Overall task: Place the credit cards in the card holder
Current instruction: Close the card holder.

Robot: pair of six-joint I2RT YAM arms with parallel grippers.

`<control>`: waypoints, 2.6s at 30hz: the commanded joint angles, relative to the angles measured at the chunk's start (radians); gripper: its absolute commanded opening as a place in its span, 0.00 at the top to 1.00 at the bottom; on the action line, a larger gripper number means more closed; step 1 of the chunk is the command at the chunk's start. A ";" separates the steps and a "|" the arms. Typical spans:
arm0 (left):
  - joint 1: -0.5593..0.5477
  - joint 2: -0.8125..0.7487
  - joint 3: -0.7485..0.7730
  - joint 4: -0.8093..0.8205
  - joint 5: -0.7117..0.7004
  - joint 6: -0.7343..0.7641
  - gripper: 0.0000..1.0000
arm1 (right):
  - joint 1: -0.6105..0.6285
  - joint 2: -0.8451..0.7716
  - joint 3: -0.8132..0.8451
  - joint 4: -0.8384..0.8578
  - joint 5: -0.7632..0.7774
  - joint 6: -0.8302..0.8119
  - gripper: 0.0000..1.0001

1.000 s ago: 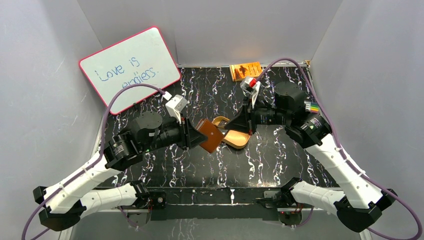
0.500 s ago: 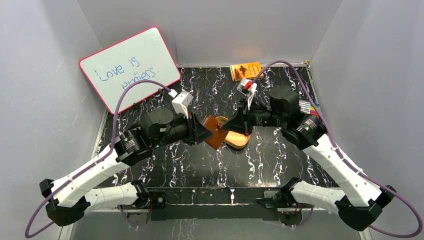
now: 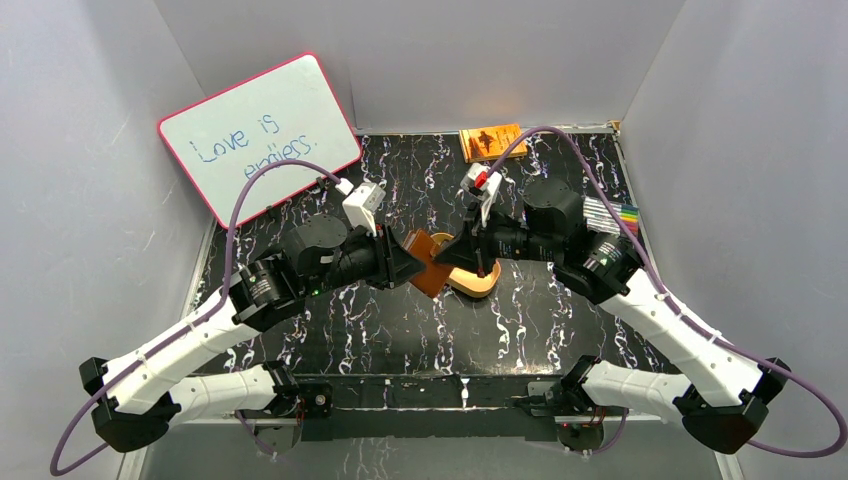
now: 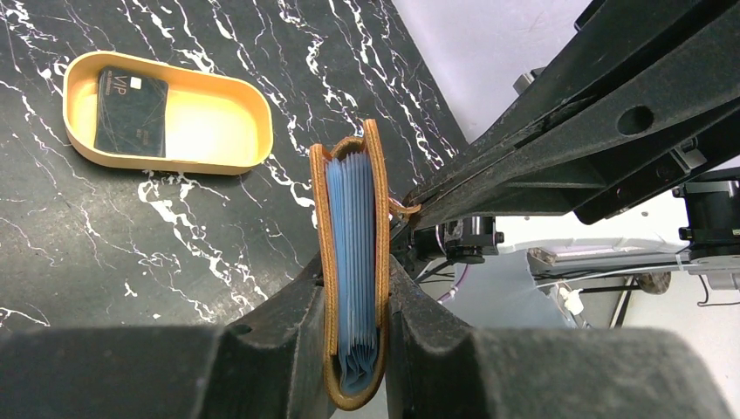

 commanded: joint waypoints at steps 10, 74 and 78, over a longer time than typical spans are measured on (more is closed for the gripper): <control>0.003 -0.035 0.016 0.088 -0.020 -0.008 1.00 | 0.027 0.010 0.004 0.004 0.048 -0.015 1.00; 0.003 -0.061 0.003 0.265 0.230 -0.048 1.00 | 0.200 0.118 -0.001 0.012 0.279 0.029 1.00; 0.003 -0.065 -0.002 0.257 0.222 -0.042 1.00 | 0.200 0.114 -0.002 0.013 0.275 0.031 1.00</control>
